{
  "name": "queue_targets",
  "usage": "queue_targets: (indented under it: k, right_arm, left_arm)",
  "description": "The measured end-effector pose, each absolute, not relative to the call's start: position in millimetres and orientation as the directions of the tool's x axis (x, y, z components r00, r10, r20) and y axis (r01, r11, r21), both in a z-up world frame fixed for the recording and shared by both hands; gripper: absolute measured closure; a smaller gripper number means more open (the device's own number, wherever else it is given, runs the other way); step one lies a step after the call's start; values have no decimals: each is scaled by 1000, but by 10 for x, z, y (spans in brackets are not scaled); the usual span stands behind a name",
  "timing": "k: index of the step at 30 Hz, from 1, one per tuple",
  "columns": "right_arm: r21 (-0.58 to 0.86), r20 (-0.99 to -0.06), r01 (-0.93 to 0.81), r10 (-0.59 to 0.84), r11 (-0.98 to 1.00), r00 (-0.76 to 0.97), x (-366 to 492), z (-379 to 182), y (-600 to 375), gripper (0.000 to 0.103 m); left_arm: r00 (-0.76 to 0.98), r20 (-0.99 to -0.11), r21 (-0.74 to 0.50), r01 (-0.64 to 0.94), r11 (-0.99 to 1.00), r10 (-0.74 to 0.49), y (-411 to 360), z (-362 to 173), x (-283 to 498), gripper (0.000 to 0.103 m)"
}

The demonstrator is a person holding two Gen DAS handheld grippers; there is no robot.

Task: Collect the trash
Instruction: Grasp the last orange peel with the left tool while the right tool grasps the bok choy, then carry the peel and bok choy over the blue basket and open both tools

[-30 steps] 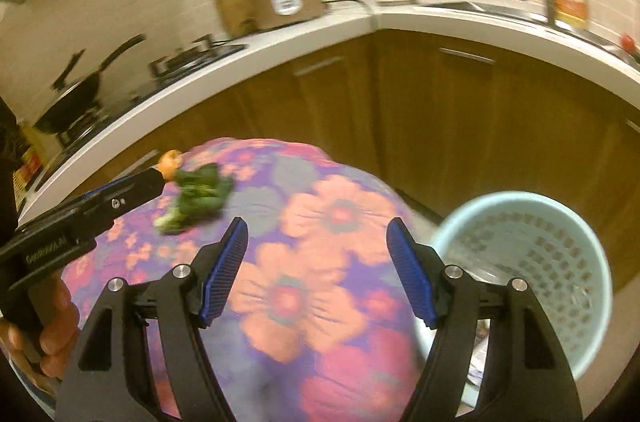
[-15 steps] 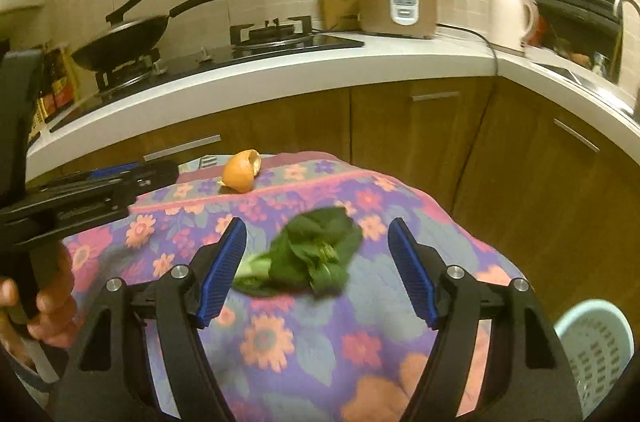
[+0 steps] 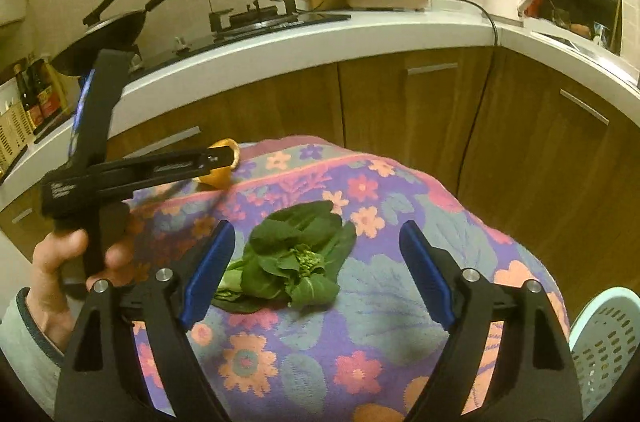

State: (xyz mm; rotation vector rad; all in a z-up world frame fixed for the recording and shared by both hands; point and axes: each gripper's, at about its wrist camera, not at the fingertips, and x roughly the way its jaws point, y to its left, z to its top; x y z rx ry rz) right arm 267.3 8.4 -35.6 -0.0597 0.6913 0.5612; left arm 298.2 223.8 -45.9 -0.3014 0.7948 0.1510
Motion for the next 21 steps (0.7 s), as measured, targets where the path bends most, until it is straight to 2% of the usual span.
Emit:
queue_targets:
  k: [1, 2, 4, 7, 13, 14, 16, 18, 21]
  right_arm:
    - [122, -625, -511, 466, 851, 626, 2675, -368, 105, 23]
    - [113, -635, -514, 459, 850, 621, 2681, -383, 133, 23]
    - [108, -663, -520, 451, 847, 597, 2712, -426, 205, 23]
    - [108, -707, -517, 431, 849, 560, 2795, -503, 271, 23]
    - [160, -768, -518, 435, 841, 469, 2965, -634, 348, 22]
    - [175, -771, -519, 444, 837, 456, 2975, -646, 339, 25]
    - [214, -762, -546, 487, 810, 425, 2952, -643, 329, 40]
    - [219, -750, -576, 513, 788, 417, 2887, -624, 340, 63]
    - [174, -738, -589, 501, 789, 453, 2777, -573, 371, 69]
  left_arm:
    - [677, -736, -198, -248, 948, 23, 2226, -485, 3023, 55]
    - [667, -744, -180, -249, 952, 34, 2209, -496, 3048, 57]
    - [663, -747, -143, -248, 958, 60, 2167, -499, 3060, 68]
    - [667, -742, -117, -233, 965, 72, 2118, -481, 3054, 73]
    - [693, -719, -162, -230, 959, 45, 2181, -449, 2981, 82]
    - [697, -716, -168, -231, 958, 42, 2200, -450, 2947, 83]
    - [701, -712, -174, -232, 957, 40, 2223, -448, 2889, 86]
    - [706, -708, -180, -228, 957, 35, 2197, -437, 2850, 87]
    - [712, -702, -193, -216, 957, 19, 2140, -409, 2769, 89]
